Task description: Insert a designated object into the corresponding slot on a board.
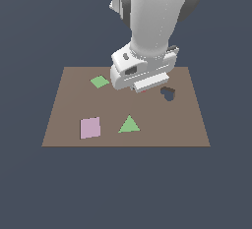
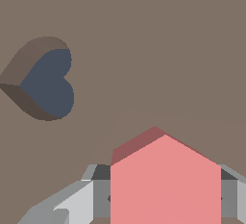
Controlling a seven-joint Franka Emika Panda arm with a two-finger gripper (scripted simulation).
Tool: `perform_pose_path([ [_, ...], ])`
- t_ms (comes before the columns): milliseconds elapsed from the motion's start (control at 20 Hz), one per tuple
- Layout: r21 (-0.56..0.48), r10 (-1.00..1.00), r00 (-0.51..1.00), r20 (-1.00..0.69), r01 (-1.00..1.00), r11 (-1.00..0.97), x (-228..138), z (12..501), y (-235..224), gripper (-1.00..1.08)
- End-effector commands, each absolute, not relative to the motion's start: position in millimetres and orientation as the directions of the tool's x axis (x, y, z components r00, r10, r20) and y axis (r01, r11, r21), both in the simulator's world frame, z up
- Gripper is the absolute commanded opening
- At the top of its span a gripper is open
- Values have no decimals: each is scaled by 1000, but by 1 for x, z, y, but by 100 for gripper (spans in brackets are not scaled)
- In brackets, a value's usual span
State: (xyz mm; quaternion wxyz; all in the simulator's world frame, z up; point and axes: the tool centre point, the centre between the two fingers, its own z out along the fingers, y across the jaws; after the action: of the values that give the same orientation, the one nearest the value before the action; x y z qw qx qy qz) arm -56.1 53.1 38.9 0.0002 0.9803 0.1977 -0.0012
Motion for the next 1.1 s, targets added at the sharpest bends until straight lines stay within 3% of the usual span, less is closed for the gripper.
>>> perform_pose_path([
  [0,0,380,925,-2,380,-925,-65,40,47,-100],
  [850,0,369,930,-2,369,-930,-78,30,36,-100],
  [900,0,369,930,-2,369,-930,-78,30,36,100],
  [1050,0,369,930,-2,369,-930,-78,30,36,100],
])
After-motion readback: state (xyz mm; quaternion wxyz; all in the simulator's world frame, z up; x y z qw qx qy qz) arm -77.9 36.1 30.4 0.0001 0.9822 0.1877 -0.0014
